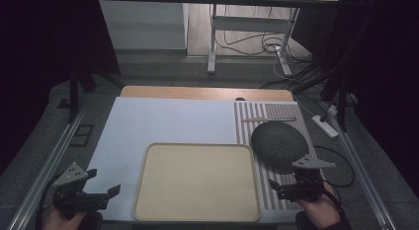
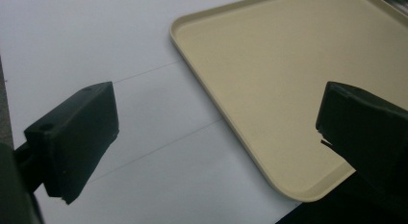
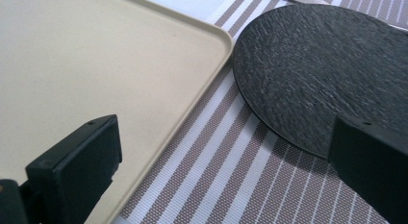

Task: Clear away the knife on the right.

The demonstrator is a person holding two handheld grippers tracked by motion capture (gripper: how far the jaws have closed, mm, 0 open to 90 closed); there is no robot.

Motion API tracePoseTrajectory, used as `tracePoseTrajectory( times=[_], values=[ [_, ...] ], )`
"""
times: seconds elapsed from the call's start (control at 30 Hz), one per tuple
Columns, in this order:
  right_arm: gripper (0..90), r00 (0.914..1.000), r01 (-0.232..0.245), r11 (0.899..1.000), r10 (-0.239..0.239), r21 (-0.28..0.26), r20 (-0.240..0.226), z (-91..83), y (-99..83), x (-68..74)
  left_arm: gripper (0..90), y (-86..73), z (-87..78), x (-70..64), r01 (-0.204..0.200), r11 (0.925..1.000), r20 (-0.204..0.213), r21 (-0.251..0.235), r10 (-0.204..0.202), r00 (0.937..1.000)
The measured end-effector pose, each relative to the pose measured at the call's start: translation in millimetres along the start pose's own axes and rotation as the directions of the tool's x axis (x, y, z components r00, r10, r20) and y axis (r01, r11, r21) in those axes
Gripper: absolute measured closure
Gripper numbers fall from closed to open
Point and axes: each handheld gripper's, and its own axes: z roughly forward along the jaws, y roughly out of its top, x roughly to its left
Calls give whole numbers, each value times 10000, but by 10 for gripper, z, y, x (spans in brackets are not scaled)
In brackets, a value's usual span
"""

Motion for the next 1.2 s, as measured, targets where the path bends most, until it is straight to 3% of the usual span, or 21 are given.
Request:
tracePoseTrajectory(
  times=[0.43, 0.63, 0.9, 1.2],
  values=[
    [0, 9998, 186, 9998, -187, -73, -77, 58, 70, -36, 21, 2, 5, 5, 35, 10000, 6, 36, -35, 10000],
    [0, 9982, -386, 9983, 365, -444, -475, 73, 114, -95, 21, 1, 4, 5, 36, 10000, 15, 29, -36, 10000],
    [0, 9937, -729, 9967, 697, -344, -880, 163, 163, -189, 22, 4, 6, 3, 40, 10000, 14, 46, -41, 10000],
    [0, 9990, -390, 9992, 392, 122, -192, 316, 224, -291, 22, 3, 6, 4, 36, 10000, 15, 50, -36, 10000]
  ],
)
